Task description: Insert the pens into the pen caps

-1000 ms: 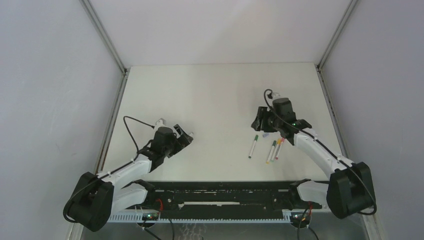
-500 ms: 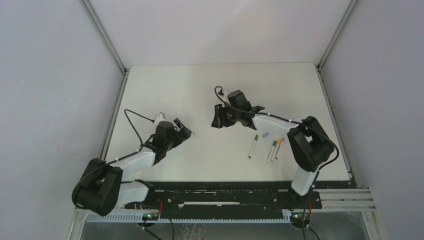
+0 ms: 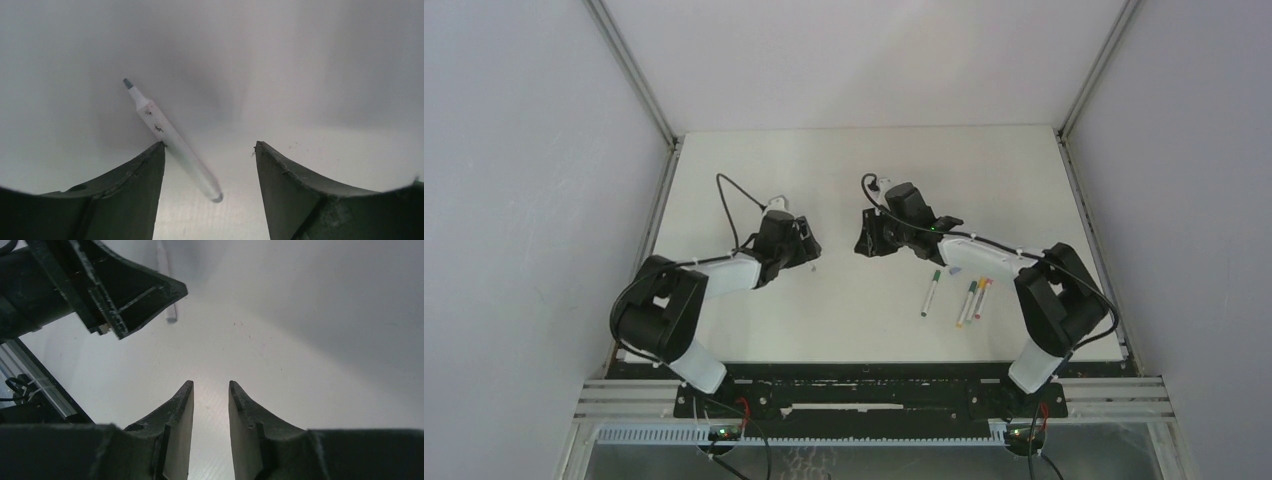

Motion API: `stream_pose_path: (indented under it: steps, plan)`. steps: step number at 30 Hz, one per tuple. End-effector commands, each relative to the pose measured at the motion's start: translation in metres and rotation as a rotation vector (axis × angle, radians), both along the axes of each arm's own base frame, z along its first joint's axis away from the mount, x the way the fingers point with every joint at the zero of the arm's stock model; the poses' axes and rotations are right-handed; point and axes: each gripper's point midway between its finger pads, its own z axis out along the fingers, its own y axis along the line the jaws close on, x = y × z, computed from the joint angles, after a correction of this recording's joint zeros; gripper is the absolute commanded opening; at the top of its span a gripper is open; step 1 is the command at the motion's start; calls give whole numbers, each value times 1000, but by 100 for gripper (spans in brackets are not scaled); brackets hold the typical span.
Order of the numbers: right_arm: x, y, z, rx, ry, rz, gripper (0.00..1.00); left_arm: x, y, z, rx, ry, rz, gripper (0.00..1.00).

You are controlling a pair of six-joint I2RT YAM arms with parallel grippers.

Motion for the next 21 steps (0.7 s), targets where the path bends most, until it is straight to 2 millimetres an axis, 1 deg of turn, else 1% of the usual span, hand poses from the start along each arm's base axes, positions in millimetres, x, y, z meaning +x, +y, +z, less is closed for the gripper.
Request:
stream_pose_path:
  steps: [1,2,3,5,7,12,16,19,21]
  plan:
    - [3,-13,30,43,-71,-53,29,-2,-34,-7,63,40,-169,69]
    - [2,-15,32,46,-73,-61,28,-6,-43,-8,79,50,-198,68]
    - [1,-18,33,47,-75,-67,28,-9,-48,-11,97,66,-216,67]
    - [-1,-23,37,52,-83,-78,26,-14,-52,-18,133,97,-236,63]
    - [-2,-28,40,58,-88,-87,25,-20,-53,-25,167,127,-251,60]
    - [-8,-36,54,92,-111,-108,20,-38,-42,-42,272,199,-279,46]
    - [-12,-43,62,121,-126,-124,18,-50,-37,-53,358,234,-332,34]
    - [-15,-51,66,137,-139,-145,17,-60,-38,-56,421,236,-373,19]
    - [-17,-58,68,148,-140,-164,17,-67,-38,-55,429,229,-379,9]
